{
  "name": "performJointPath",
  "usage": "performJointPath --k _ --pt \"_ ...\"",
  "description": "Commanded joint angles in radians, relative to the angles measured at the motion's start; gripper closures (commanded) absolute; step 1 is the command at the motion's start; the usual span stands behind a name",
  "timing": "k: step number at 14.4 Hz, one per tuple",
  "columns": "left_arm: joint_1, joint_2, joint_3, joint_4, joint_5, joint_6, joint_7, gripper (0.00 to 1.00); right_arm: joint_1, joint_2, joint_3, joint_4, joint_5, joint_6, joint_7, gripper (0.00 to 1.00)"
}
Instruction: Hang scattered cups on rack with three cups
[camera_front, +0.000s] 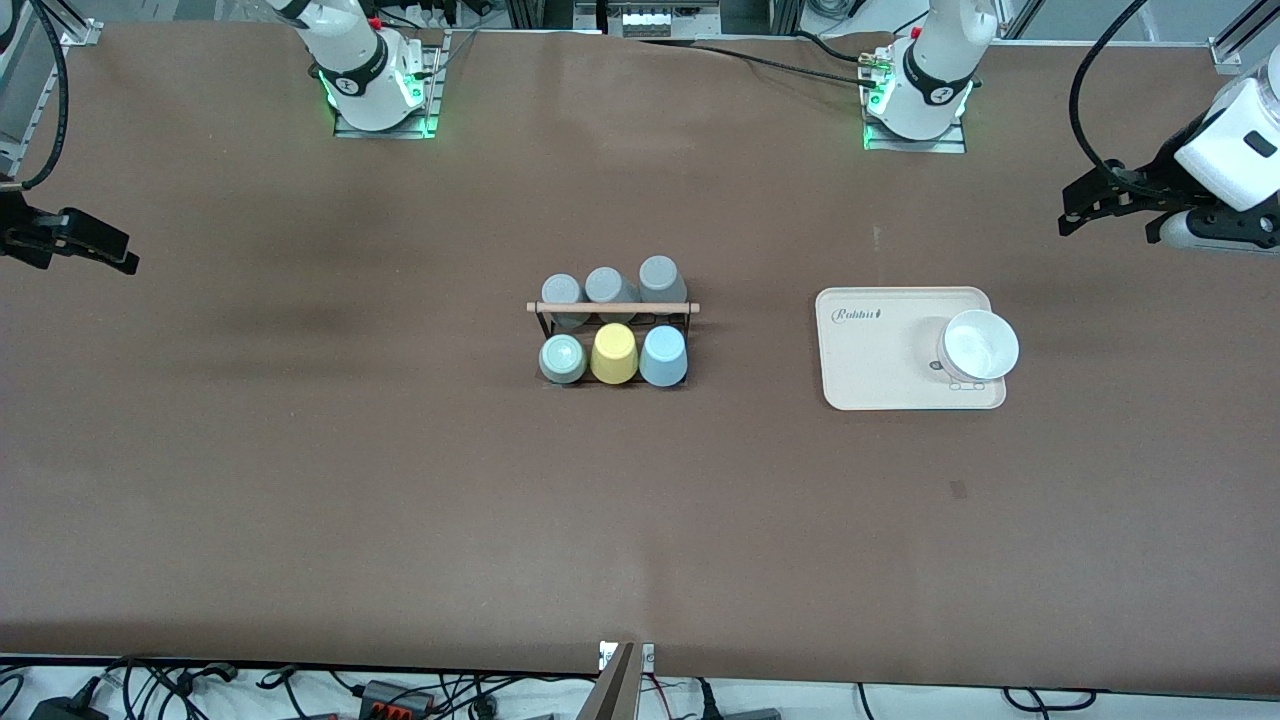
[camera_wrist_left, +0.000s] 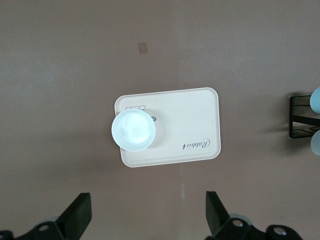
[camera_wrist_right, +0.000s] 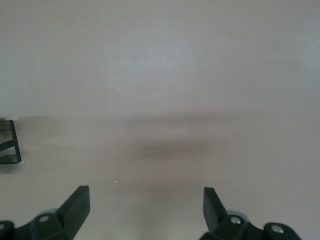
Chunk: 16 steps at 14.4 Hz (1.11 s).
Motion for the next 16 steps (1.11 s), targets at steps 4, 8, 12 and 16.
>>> performJointPath --k 4,8,12,16 --pt "-0.001 0.053 -0.012 0.057 0.021 0.007 -0.003 0.00 0.009 -0.018 -0.003 -0.016 0.001 -0.012 -0.007 0.00" --pt "-0.001 0.053 -0.020 0.059 0.022 0.005 -0.001 0.00 0.007 -0.012 -0.003 -0.011 0.007 -0.010 -0.016 0.00" --pt "-0.003 0.053 -0.021 0.059 0.024 0.005 -0.001 0.00 0.024 -0.009 -0.013 -0.009 0.009 0.001 -0.018 0.00" --pt "-0.009 0.053 -0.021 0.059 0.024 0.004 -0.001 0.00 0.038 -0.009 -0.025 -0.009 0.001 0.005 -0.018 0.00"
